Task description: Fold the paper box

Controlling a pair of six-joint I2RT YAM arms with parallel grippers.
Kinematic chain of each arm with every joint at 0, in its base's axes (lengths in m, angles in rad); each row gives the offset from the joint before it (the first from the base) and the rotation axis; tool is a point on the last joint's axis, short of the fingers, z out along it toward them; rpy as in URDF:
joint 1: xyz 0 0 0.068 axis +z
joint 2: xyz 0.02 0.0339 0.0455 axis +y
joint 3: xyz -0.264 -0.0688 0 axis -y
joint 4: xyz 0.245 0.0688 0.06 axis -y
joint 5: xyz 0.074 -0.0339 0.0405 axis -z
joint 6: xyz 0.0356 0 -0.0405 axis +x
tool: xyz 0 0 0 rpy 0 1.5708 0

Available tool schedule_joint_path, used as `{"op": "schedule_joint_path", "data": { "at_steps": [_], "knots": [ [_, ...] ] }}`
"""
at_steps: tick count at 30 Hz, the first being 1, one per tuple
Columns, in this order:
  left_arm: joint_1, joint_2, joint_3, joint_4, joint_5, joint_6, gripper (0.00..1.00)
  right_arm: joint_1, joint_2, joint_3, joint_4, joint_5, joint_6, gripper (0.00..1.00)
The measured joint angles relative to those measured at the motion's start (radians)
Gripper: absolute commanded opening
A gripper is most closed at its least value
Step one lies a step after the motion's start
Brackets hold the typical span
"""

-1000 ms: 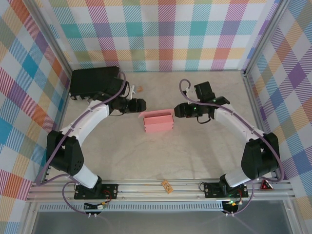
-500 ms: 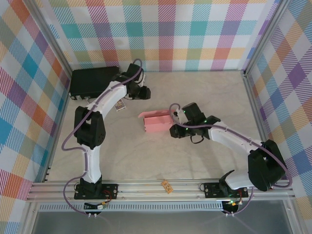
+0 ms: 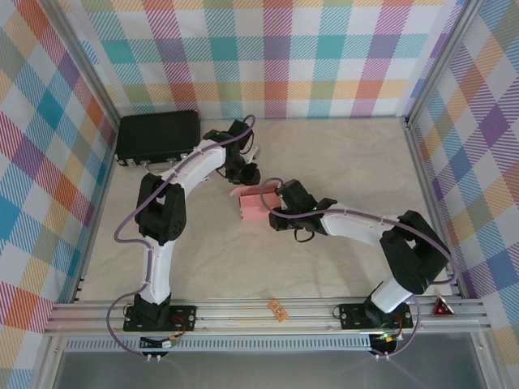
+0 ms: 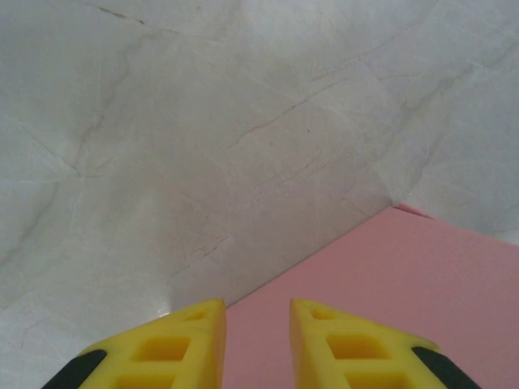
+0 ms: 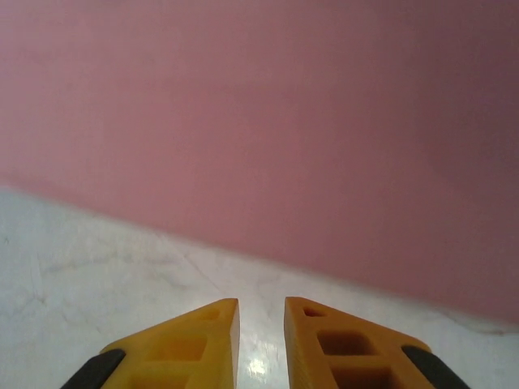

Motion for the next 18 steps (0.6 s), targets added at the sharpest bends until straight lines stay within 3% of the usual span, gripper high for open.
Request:
{"op": "schedule_joint_path", "data": {
  "at_steps": [8, 18],
  "knots": [
    [0.000, -0.003, -0.057, 0.001, 0.042, 0.006, 0.23, 0.000, 0.050, 0.072, 0.022, 0.067, 0.058, 0.22],
    [0.001, -0.137, -0.275, 0.060, 0.016, -0.113, 0.24, -0.003, 0.116, 0.161, -0.011, 0.103, 0.059, 0.22]
  ]
}}
